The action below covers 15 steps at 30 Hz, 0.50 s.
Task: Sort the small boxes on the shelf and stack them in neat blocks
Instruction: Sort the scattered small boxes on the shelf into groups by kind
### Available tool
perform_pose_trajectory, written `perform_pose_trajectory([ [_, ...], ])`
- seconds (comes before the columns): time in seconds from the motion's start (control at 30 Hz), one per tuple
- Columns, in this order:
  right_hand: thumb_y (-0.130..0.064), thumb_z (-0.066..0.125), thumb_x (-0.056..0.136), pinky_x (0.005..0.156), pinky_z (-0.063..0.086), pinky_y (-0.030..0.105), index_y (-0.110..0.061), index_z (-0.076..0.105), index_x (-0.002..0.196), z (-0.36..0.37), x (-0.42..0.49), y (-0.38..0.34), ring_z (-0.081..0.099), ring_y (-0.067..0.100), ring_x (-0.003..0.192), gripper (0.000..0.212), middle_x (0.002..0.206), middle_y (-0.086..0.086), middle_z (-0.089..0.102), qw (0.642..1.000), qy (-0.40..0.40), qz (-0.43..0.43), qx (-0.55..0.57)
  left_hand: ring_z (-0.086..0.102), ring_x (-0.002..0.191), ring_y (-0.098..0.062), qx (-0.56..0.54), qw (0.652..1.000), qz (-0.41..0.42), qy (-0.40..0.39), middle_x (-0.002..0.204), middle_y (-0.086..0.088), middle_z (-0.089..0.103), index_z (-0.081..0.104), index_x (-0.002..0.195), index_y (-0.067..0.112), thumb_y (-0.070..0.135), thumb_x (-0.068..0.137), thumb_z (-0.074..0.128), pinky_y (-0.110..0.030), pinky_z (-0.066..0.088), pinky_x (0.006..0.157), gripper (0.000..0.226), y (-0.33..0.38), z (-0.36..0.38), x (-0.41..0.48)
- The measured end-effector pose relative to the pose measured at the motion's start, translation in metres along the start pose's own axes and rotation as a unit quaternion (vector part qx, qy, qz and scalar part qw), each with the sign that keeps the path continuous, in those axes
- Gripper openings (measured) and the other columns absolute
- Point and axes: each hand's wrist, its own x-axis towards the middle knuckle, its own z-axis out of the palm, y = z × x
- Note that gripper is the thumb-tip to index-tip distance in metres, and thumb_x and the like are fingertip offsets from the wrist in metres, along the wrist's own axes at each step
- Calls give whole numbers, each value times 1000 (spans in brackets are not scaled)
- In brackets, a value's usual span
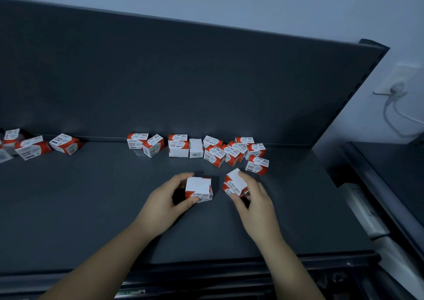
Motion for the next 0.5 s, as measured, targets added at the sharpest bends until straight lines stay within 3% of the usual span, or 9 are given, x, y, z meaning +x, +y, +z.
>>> perform_pose_trajectory([
  [0.23, -17, 78, 83, 79, 43, 2, -33, 57, 135, -1, 2, -1, 62, 0, 98, 58, 112, -18, 61, 998, -4, 8, 68, 51, 115, 13, 7, 1000, 5, -12, 121, 30, 57, 43, 131, 48, 26, 82, 76, -5, 36, 96, 63, -1, 1, 2],
  [0.4, -15, 76, 84, 85, 45, 4, -38, 57, 132, 1, 0, -12, 63, -2, 105, 57, 121, -11, 67, 993, -40, 25, 112, 53, 113, 12, -37, 999, -20, 11, 118, 27, 60, 46, 133, 41, 24, 86, 73, -4, 38, 93, 57, 0, -3, -2],
  [0.5, -13, 75, 85, 89, 47, 8, -49, 54, 127, 5, -1, -28, 61, -3, 110, 59, 123, -19, 63, 991, -58, 5, 117, 58, 111, 8, -105, 992, -47, 54, 113, 26, 66, 50, 129, 35, 16, 84, 75, -9, 42, 94, 55, -5, -16, -7],
])
